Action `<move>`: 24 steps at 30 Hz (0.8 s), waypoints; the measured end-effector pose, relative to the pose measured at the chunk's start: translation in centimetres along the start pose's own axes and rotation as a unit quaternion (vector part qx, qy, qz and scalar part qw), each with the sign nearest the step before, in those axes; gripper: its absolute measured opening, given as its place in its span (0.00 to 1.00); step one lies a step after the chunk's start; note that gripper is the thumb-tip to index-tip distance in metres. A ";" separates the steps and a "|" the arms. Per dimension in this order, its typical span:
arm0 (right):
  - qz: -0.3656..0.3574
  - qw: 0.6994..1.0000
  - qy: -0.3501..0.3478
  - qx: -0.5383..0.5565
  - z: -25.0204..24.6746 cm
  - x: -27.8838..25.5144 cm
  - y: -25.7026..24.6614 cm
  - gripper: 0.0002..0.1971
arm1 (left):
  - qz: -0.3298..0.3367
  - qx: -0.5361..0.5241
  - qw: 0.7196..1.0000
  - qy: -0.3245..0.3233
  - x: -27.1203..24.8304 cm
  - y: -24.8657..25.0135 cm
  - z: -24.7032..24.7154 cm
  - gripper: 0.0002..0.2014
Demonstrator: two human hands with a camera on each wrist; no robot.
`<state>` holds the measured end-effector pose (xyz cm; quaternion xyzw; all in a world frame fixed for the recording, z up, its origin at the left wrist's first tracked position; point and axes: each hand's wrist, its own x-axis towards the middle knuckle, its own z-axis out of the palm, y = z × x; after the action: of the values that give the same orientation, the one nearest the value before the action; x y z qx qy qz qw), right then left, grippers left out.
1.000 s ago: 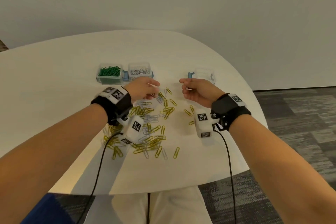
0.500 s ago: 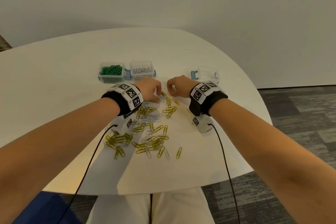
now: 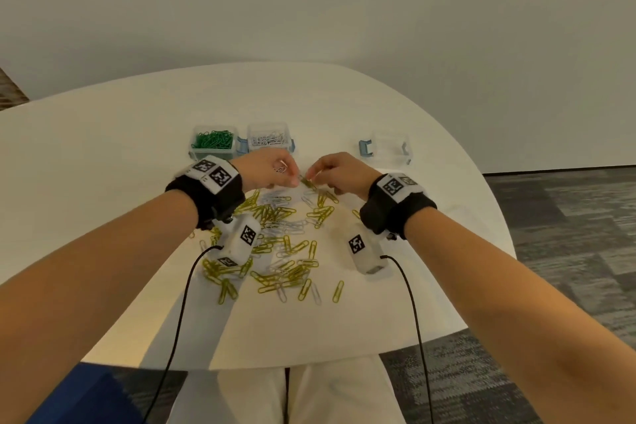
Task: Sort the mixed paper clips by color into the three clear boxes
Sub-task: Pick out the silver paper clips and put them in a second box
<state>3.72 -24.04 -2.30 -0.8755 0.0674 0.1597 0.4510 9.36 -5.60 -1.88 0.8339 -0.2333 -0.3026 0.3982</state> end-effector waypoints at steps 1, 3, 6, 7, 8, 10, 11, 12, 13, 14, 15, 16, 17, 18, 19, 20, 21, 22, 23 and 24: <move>-0.027 0.994 -0.008 -0.106 0.2 0.0 -0.4 0.06 | -0.016 -0.115 0.993 -0.002 -0.5 -0.4 -0.2 0.09; -0.047 0.967 -0.021 -0.248 0.7 -0.1 -0.9 0.14 | -0.038 -0.311 0.950 0.003 -1.3 -1.4 -0.7 0.09; -0.051 0.936 -0.020 -0.348 1.3 0.0 -0.8 0.17 | -0.089 -0.425 0.901 0.025 -2.0 -2.2 -1.0 0.06; -0.046 0.930 -0.023 -0.363 1.4 0.1 -0.7 0.15 | -0.108 -0.400 0.909 0.041 -2.1 -2.1 -0.9 0.07; -0.040 0.926 -0.030 -0.374 1.6 0.1 -0.7 0.15 | -0.119 -0.315 0.939 0.065 -2.1 -1.8 -0.8 0.10; -0.025 0.919 -0.051 -0.390 1.9 -0.1 -0.8 0.15 | -0.091 0.017 0.990 0.105 -2.1 -1.7 -0.6 0.08; -0.020 0.916 -0.058 -0.396 2.1 -0.2 -0.8 0.15 | -0.057 0.165 0.979 0.101 -2.2 -1.7 -0.5 0.06; -0.018 0.915 -0.061 -0.399 2.1 -0.2 -0.9 0.14 | -0.034 0.247 0.964 0.088 -2.2 -1.9 -0.5 0.07; -0.020 0.922 -0.053 -0.383 2.0 -0.3 -1.0 0.14 | -0.022 0.291 0.954 0.072 -2.2 -2.0 -0.4 0.10; -0.021 0.942 -0.038 -0.333 1.9 -0.4 -1.0 0.12 | -0.015 0.305 0.950 0.062 -2.2 -2.3 -0.4 0.11; -0.018 0.974 -0.023 -0.226 1.7 -0.6 -1.0 0.11 | -0.010 0.315 0.947 0.061 -2.0 -2.3 -0.3 0.11; -0.006 0.998 -0.020 -0.055 1.5 -0.8 -1.0 0.11 | -0.005 0.317 0.946 0.065 -2.0 -2.4 -0.2 0.11; 0.009 0.987 -0.035 0.154 1.4 -1.0 -1.0 0.11 | -0.005 0.319 0.945 0.065 -2.0 -2.3 0.0 0.11; 0.020 0.933 -0.068 0.352 1.3 -1.3 -1.0 0.10 | -0.005 0.314 0.947 0.065 -2.0 -2.3 0.1 0.11; 0.023 0.866 -0.103 0.489 1.2 -1.5 -0.9 0.08 | -0.001 0.304 0.950 0.068 -2.0 -2.3 0.0 0.11; 0.021 0.817 -0.124 0.563 1.2 -1.4 -0.8 0.06 | 0.005 0.286 0.955 0.074 -2.0 -2.4 -0.1 0.10; 0.017 0.793 -0.135 0.594 1.4 -1.3 -0.9 0.06 | 0.011 0.266 0.961 0.077 -2.0 -2.4 -0.3 0.08; 0.021 0.793 -0.130 0.595 1.7 -1.0 -0.9 0.08 | 0.014 0.239 0.968 0.080 -2.0 -2.5 -0.6 0.07; 0.035 0.812 -0.111 0.572 2.1 -0.7 -1.1 0.09 | 0.013 0.201 0.976 0.084 -2.1 -2.5 -0.9 0.06; 0.051 0.854 -0.078 0.512 2.5 -0.2 -1.3 0.11 | 0.007 0.149 0.985 0.087 -2.3 -2.6 -1.2 0.06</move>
<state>3.29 -21.24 -2.64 -0.5005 0.1487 0.1927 0.8308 8.94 -2.03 -2.68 0.9057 -0.2459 -0.1877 0.2900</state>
